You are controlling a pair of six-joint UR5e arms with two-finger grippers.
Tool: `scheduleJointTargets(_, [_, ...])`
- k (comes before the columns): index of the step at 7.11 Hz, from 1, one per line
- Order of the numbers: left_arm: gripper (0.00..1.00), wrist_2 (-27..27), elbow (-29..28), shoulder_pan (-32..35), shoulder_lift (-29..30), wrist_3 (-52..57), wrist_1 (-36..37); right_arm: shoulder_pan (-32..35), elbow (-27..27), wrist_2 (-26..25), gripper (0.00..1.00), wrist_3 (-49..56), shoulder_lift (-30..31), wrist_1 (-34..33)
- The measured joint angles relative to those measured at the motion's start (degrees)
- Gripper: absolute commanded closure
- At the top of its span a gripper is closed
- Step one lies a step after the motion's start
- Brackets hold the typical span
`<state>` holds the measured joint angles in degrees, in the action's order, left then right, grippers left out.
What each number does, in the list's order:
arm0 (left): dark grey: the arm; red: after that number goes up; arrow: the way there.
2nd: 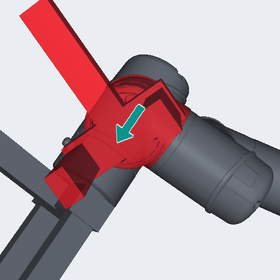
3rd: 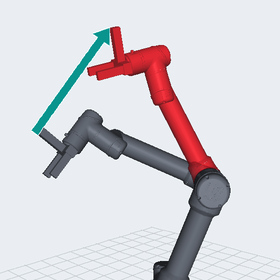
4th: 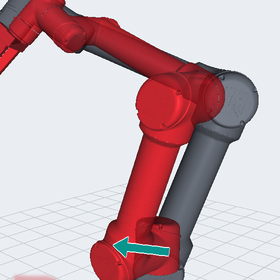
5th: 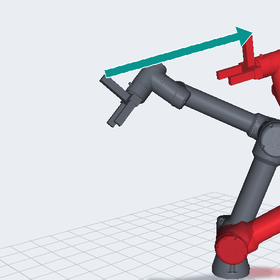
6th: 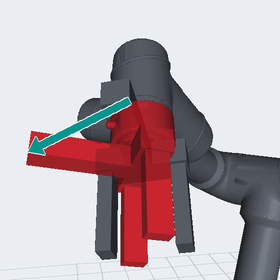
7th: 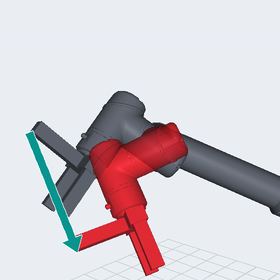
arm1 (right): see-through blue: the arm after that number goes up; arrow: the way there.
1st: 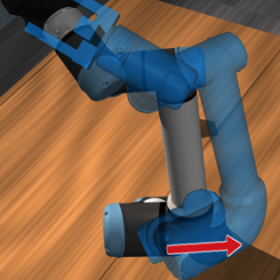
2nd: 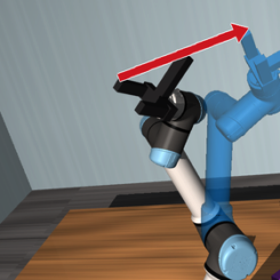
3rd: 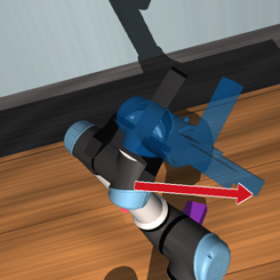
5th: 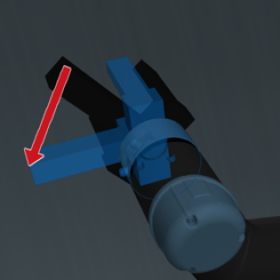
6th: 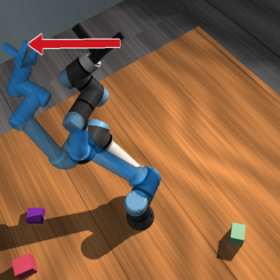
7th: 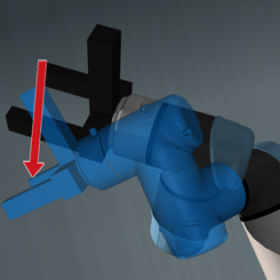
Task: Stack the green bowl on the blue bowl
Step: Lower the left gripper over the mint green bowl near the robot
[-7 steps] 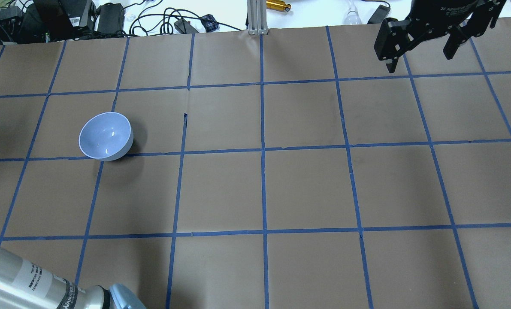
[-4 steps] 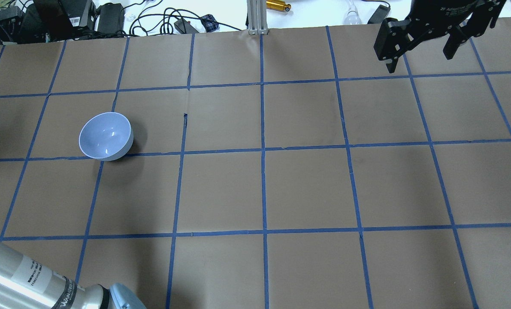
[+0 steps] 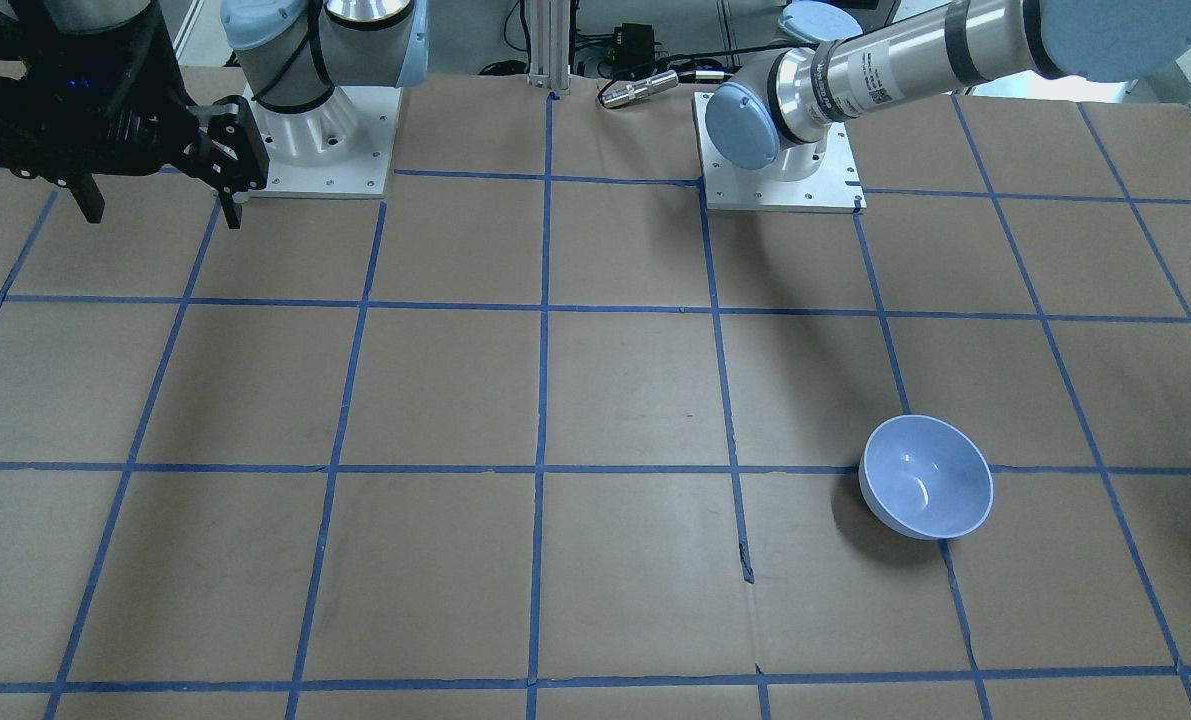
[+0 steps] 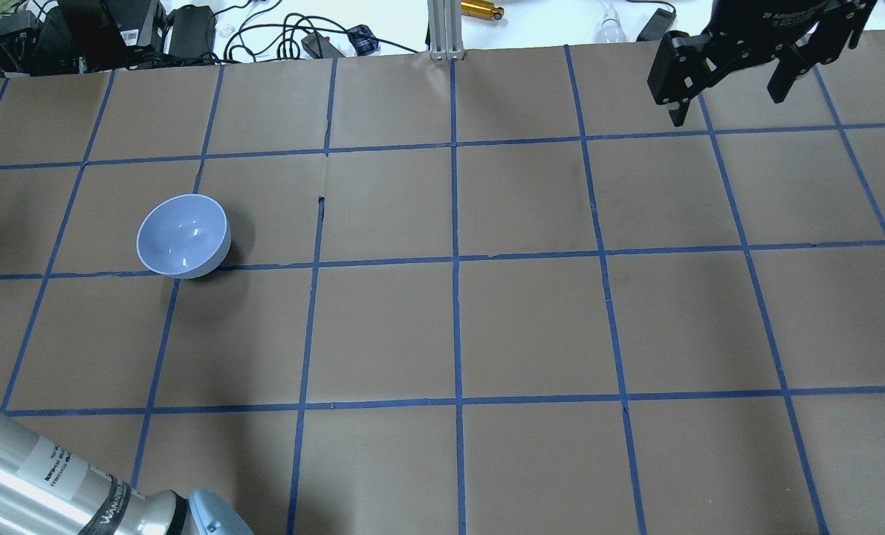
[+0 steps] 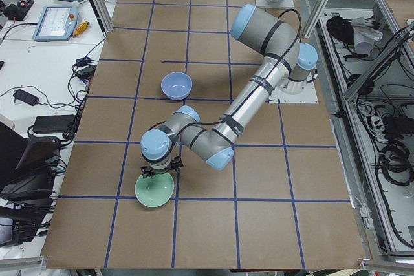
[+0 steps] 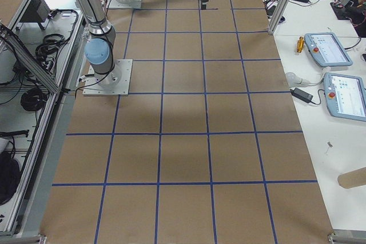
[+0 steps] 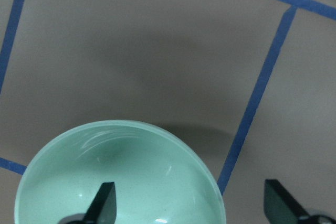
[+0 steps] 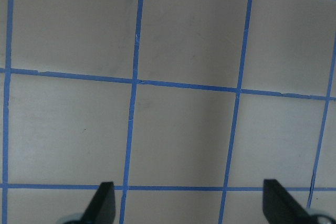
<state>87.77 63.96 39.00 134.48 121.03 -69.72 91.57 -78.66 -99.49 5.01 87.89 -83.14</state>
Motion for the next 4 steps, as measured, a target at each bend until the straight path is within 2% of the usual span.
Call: scheduleJointTargets(4, [0.00, 0.39, -0.06, -0.33, 2.53, -0.03, 2.57, 0.01, 0.00, 0.00, 0.00, 0.00, 0.00, 0.00])
